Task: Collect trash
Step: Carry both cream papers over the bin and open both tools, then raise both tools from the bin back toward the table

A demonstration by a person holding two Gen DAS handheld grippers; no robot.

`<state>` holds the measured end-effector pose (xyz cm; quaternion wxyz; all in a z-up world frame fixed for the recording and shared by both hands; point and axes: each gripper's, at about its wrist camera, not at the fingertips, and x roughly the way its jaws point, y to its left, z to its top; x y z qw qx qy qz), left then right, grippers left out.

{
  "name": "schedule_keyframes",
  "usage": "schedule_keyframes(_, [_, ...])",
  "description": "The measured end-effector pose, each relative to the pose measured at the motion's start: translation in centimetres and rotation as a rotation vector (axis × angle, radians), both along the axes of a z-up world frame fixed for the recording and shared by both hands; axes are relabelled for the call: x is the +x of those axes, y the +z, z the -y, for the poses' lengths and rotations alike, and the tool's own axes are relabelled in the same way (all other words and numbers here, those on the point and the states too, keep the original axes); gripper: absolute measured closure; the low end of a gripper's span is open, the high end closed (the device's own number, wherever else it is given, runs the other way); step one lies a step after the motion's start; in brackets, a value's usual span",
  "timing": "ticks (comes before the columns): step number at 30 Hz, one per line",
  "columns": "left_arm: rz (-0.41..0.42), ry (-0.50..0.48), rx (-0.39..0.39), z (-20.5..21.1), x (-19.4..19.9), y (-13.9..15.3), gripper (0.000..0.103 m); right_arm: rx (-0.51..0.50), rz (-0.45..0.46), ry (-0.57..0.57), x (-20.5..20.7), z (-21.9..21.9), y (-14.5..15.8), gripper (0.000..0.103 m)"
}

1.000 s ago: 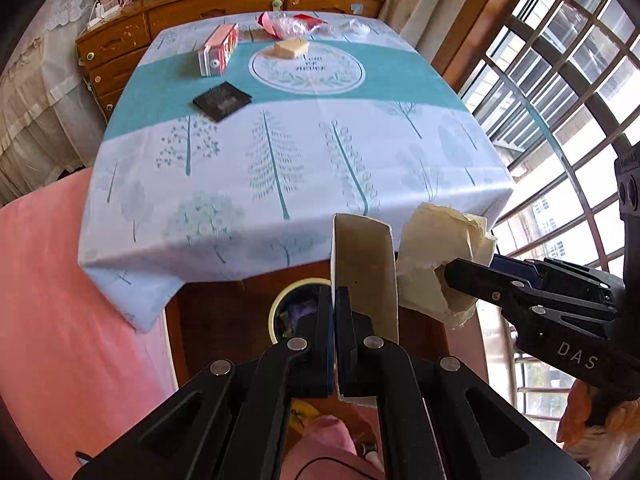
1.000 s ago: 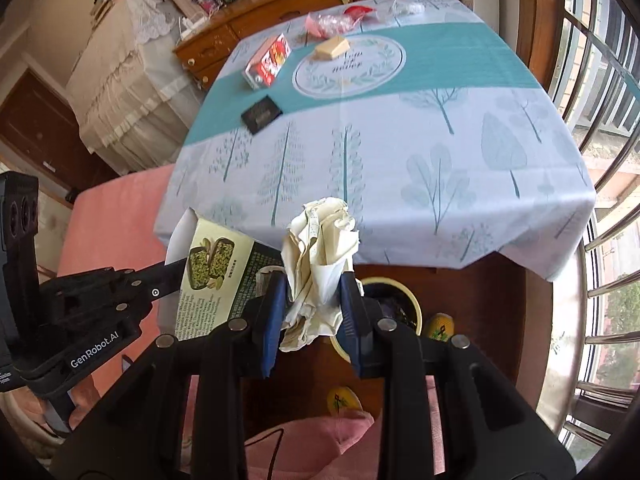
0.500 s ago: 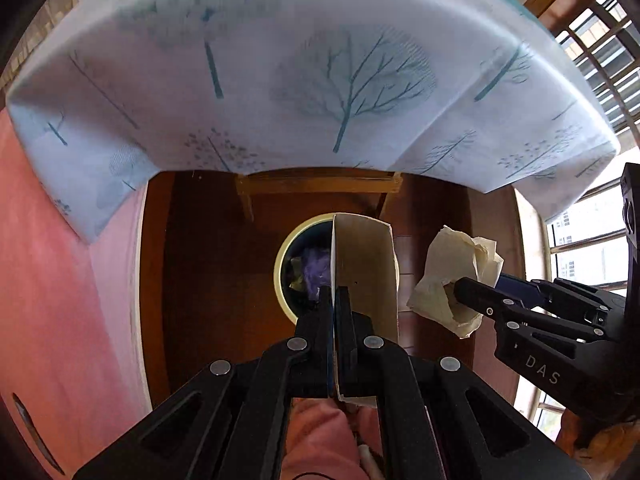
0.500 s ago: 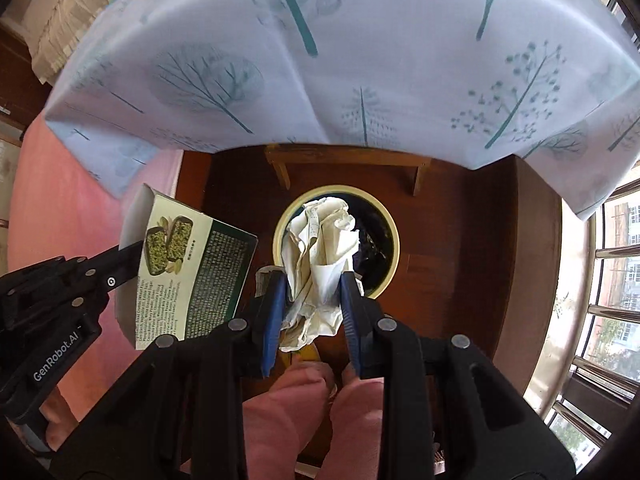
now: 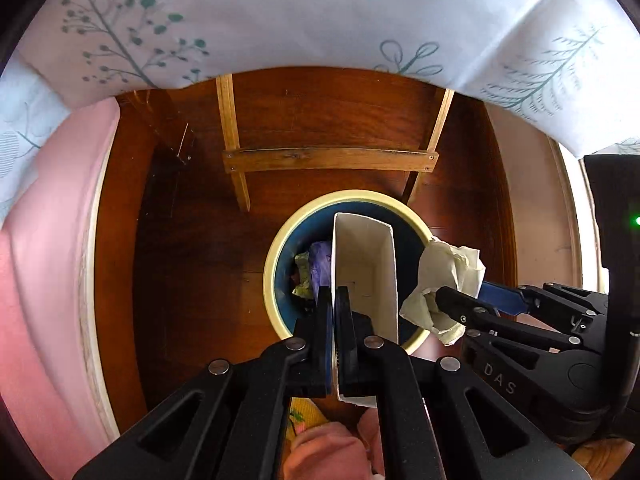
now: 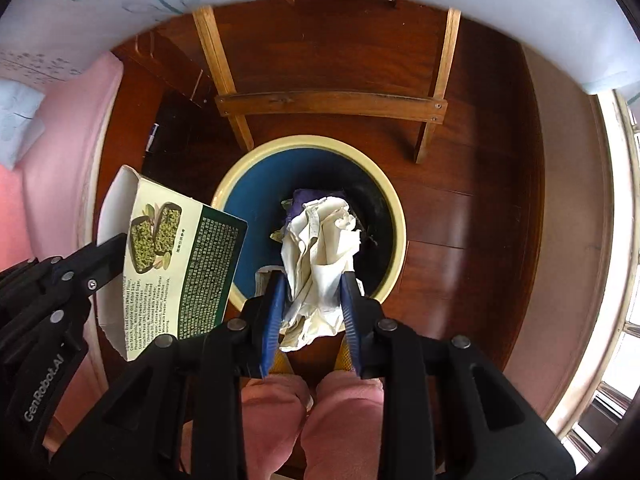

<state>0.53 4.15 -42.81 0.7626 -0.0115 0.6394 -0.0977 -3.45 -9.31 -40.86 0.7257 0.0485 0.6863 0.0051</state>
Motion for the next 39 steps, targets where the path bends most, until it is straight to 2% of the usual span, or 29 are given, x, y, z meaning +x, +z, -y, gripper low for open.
schedule_keyframes(6, [-0.026,0.027,-0.024,-0.7,1.0,-2.1,0.101,0.022,-0.010,-0.002,1.3,-0.4,-2.7,0.076])
schedule_keyframes(7, [-0.026,0.036,-0.028,-1.0,1.1,-2.2,0.096,0.029,-0.010,-0.004,1.7,-0.3,-3.1,0.073])
schedule_keyframes(9, [-0.021,0.046,-0.036,-1.4,1.2,-1.9,0.080,0.039,0.002,-0.004,1.9,-0.4,-3.4,0.071])
schedule_keyframes(11, [-0.006,0.054,-0.036,-1.7,1.1,-1.5,0.049,0.051,0.006,-0.005,2.0,-0.4,-3.5,0.063])
schedule_keyframes(14, [0.010,0.071,-0.027,-2.2,1.1,-0.7,0.033,0.057,0.008,-0.026,2.3,-0.3,-3.5,0.058])
schedule_keyframes(20, [0.059,0.092,-0.015,-3.4,0.8,1.9,0.032,0.074,0.021,-0.073,2.3,0.0,-2.2,0.056])
schedule_keyframes(26, [0.076,0.117,-0.040,-4.8,-0.3,6.1,0.032,0.073,0.029,-0.072,1.7,-0.6,1.2,0.056])
schedule_keyframes(31, [0.094,0.140,-0.062,-5.8,-1.4,10.6,0.032,0.081,0.038,-0.069,1.1,-1.7,5.3,0.056])
schedule_keyframes(39, [0.154,0.167,-0.115,-8.0,-2.9,19.4,0.032,0.089,0.068,-0.053,0.6,-3.6,13.2,0.056])
